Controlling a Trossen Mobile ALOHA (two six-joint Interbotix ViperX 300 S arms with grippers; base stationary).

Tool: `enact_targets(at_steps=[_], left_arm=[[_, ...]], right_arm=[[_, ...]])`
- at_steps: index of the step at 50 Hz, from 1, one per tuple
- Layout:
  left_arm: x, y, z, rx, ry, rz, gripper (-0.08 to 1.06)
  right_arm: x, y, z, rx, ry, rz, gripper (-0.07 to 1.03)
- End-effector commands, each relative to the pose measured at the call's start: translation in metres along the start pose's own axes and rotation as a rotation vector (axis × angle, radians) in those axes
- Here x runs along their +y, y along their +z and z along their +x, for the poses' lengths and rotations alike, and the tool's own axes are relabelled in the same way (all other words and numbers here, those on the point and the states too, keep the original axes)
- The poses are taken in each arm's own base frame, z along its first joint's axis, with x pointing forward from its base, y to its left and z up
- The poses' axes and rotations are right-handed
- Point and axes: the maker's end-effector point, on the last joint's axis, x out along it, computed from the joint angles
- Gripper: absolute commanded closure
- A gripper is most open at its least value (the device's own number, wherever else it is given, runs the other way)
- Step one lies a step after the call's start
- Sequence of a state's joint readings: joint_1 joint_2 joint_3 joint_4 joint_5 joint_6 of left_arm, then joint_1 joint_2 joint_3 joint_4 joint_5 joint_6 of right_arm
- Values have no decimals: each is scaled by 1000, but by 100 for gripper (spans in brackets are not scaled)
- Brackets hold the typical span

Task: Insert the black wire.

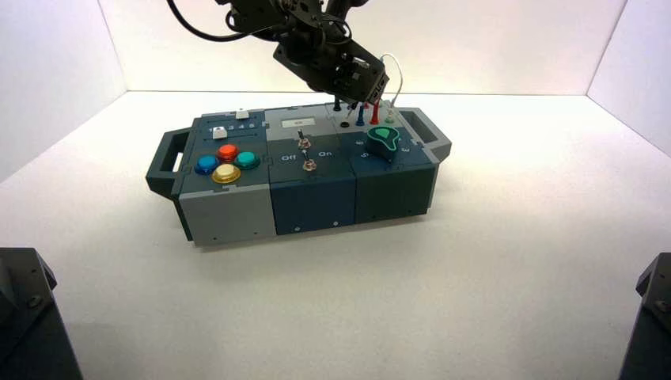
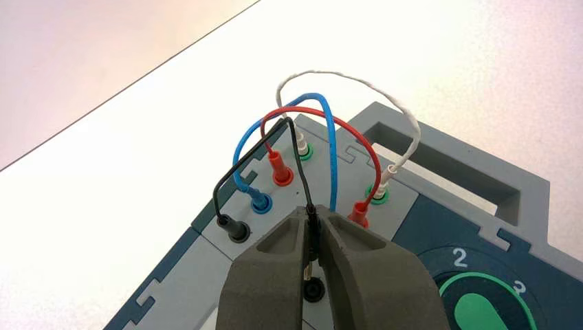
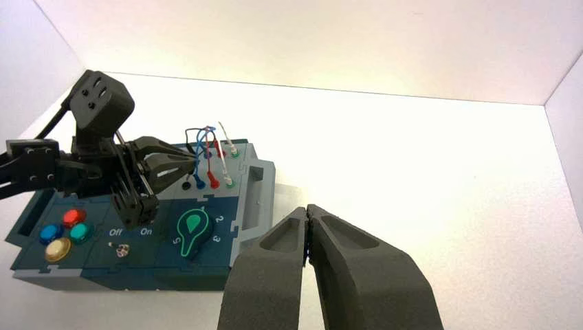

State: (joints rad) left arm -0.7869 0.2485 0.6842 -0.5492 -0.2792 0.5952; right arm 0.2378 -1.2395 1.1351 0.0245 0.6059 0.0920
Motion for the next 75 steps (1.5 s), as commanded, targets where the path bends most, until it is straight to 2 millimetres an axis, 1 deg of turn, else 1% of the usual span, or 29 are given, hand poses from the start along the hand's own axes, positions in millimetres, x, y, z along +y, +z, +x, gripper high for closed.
enact_targets(at_steps=[1,20,35,59,75], left_arm=[[-3,19,-4,-52,-1,-2,100],[-3,11,-11,-37,-4,-5,100],[-2,9,-16,-37,-4,-9,100],[-2,13,-14,-49,0,-1,100],[-3,14,-7,-50,0,7,100]], right_arm=[[1,9,-1,-20,1,-4,98],[1,9,-1,-21,1,-4,98],[1,10,-2,-23,1,-4,98],[1,9,-1,-20,0,-4,98],[1,9,-1,-22,0,-4,98]])
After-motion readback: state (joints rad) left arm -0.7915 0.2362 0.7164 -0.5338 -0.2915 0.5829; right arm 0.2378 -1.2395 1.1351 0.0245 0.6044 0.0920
